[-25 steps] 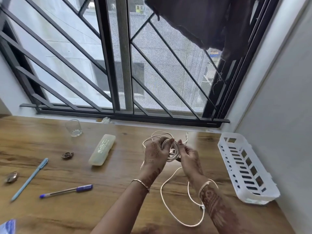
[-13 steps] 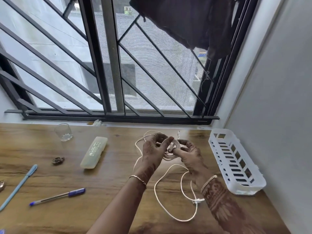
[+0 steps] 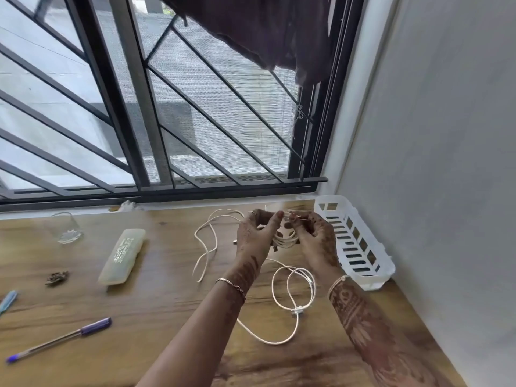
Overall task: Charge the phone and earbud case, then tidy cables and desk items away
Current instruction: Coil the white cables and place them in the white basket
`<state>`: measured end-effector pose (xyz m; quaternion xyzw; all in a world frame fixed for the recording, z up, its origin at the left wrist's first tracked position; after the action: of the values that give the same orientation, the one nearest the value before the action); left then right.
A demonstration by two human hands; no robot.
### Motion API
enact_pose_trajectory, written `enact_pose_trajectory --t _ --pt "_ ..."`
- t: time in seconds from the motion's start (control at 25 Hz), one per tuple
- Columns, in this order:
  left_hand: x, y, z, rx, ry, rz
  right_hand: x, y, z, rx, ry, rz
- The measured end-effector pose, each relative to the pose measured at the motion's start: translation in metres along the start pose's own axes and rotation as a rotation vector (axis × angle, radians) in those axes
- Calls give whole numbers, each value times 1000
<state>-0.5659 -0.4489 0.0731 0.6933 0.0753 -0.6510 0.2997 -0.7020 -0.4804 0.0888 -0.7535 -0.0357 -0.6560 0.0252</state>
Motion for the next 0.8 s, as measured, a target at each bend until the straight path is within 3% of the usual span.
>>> enact_pose_trajectory --t 0.4,0.52,0.64,0.8 --pt "2 10 96 162 -282 -178 5 53 -91 -309 -200 -20" --pt "21 18 117 170 -94 -233 -3 72 -118 -358 -236 1" --pt "40 15 136 328 186 -300 -11 87 -131 -402 -308 -7" --pt "62 7 150 415 284 -410 -20 109 -135 -388 -399 -2"
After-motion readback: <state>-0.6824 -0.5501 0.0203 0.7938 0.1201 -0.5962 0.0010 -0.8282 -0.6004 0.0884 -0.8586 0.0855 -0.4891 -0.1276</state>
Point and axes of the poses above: each hand's wrist, its own y-axis towards the middle knuckle, its own z-axis out of the palm, x = y × z, the point moved 5 cm from there along y, towards the middle knuckle, and after that the axes turned 14 degrees about z, right-handed, at the moved point
